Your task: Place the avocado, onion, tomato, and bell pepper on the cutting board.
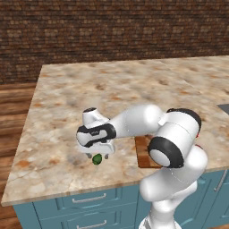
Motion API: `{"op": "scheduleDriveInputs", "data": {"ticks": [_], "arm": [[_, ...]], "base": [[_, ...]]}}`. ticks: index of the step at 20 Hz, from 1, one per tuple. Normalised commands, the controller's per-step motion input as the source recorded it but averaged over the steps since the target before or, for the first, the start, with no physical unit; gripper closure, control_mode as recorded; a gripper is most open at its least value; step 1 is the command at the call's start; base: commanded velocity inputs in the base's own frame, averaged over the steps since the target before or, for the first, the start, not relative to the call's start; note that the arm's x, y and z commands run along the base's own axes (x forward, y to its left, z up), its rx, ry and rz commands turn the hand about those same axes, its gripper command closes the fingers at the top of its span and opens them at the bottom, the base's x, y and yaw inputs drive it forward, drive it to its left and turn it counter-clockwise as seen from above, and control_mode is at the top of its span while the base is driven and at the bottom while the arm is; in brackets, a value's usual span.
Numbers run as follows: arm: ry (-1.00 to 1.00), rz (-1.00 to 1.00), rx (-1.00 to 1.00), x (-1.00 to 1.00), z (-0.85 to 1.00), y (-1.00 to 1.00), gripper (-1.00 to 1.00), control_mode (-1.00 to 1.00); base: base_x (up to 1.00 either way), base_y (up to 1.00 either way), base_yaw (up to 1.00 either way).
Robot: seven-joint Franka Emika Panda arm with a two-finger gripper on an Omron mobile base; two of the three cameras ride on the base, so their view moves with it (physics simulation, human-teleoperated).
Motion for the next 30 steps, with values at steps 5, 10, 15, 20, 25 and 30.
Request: {"op": "scheduleDriveInputs", "data": {"ticks": [5,10,15,20,25,30], "arm": [[0.00,-0.01,0.00,-0.01,-0.06,0.02,-1.00,-1.00],[-0.01,0.00,0.00,0.00,-0.04,0.00,-1.00,-1.00],[-0.01,0.00,0.00,0.00,-0.08,0.02,-1.00,-1.00],[-0.03,0.00,0.00,0.00,-0.12,0.02,-1.00,-1.00],[0.01,0.00,0.00,0.00,-0.12,0.07,1.00,-1.00],[-0.02,0.00,0.00,0.00,0.02,0.01,1.00,-1.00]], "base": [[0.00,0.00,0.00],[0.00,0.00,0.00],[0.00,0.00,0.00],[0.00,0.00,0.00],[0.00,0.00,0.00],[0.00,0.00,0.00]]}}
